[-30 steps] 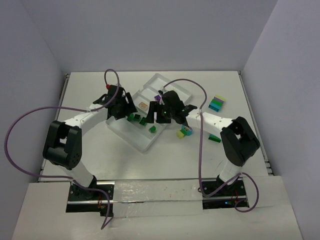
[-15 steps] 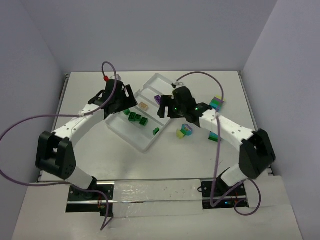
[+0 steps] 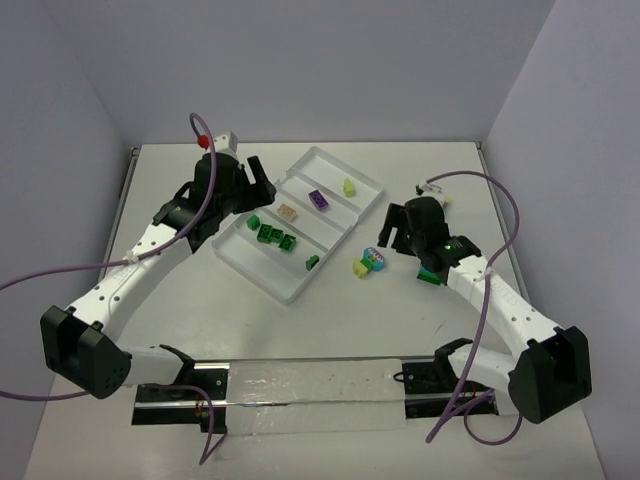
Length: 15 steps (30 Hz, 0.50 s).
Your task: Sort the legos into containers by color
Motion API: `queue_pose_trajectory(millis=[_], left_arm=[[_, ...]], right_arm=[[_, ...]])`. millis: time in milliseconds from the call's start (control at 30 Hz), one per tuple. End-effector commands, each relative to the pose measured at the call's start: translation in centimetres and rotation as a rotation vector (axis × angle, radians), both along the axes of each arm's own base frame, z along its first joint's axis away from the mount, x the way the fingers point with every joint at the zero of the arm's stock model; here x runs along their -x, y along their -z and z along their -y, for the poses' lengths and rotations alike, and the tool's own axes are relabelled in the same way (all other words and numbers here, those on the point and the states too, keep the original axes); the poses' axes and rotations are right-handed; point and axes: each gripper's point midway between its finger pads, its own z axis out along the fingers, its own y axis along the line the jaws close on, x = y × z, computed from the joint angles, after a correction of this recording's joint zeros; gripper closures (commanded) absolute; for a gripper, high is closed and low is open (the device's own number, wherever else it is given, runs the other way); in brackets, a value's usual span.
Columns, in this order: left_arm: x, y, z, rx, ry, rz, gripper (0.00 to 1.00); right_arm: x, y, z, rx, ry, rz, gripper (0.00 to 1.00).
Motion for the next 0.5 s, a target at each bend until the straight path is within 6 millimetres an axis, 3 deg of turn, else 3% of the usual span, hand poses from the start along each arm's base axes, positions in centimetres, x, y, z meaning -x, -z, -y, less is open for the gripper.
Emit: queue_pose_trajectory(millis=[0,100,200,333,400,467], left_arm=[[1.2,-0.1,-0.2,-0.002,0.003,0.009,0.15],[1.8,0.1,0.0,0.023,0.017,0.005,0.15],[2.1,0.4,0.4,0.033,0.035,-0.006,0.15],[2.4,0.5,0.6,0.033,0.045,-0.014,0.15],[2.6,0.7,0.7,0.034,0.050,-0.017,0.15],[2.7,0.9,0.8,0.036,0.058,-0.018,0.15]], right_arm=[[-0.2,-0.2,2.5,-0.065,0.165,0.020,0.14],[-1.4,-0.3,5.1,-0.085,0.283,0.029,0.14],[-2.5,0.2,6.1,-0.108,0.297,-0.010,0.14],[-2.0,2.2,8.2,-0.090,0.340,-0.090,0.13],[-1.9,2.6,7.8,-0.100,0.301,-0.093,0.13],[-2.0,2.2,5.2,-0.152,0.186,-0.071,0.13]])
